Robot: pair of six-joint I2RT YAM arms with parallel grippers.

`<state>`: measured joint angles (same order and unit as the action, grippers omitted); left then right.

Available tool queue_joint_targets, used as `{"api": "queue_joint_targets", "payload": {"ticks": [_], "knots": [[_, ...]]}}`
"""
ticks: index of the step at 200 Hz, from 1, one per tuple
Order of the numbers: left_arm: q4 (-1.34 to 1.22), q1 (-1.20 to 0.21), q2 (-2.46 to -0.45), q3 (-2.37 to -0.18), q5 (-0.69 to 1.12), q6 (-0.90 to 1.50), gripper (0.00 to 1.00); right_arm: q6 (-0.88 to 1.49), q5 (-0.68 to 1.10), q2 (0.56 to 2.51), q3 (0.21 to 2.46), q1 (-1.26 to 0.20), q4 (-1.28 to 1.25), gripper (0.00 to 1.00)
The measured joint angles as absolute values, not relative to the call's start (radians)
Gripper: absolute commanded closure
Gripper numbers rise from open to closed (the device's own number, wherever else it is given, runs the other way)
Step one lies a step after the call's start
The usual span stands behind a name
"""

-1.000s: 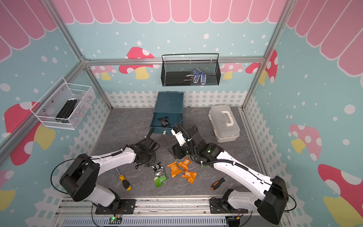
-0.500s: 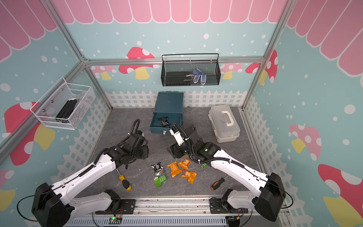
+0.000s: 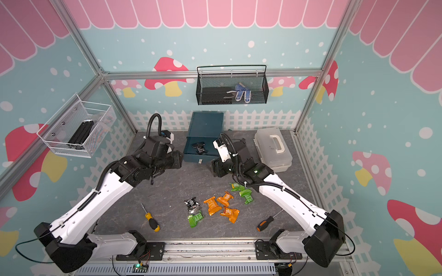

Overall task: Place the cookies into the drawer by color
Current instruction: Pick up the cookie at the center of the board, then place the cookie in the drawer.

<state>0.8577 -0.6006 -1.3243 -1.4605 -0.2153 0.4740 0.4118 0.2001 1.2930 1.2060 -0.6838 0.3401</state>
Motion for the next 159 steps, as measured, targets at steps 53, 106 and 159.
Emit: {"api": "queue_joint_targets", "payload": {"ticks": [53, 106, 159], "knots": [[0.962, -0.624, -1.618, -1.797, -0.213, 0.429, 0.72, 0.404, 0.207, 1.301, 1.258, -0.622, 0.347, 0.29], [1.082, -0.633, -1.896, -2.092, -0.214, 0.396, 0.72, 0.397, 0.212, 1.310, 1.257, -0.576, 0.359, 0.29], [1.182, -0.644, -2.051, -2.260, -0.238, 0.385, 0.71, 0.387, 0.207, 1.317, 1.250, -0.574, 0.359, 0.29]]}}
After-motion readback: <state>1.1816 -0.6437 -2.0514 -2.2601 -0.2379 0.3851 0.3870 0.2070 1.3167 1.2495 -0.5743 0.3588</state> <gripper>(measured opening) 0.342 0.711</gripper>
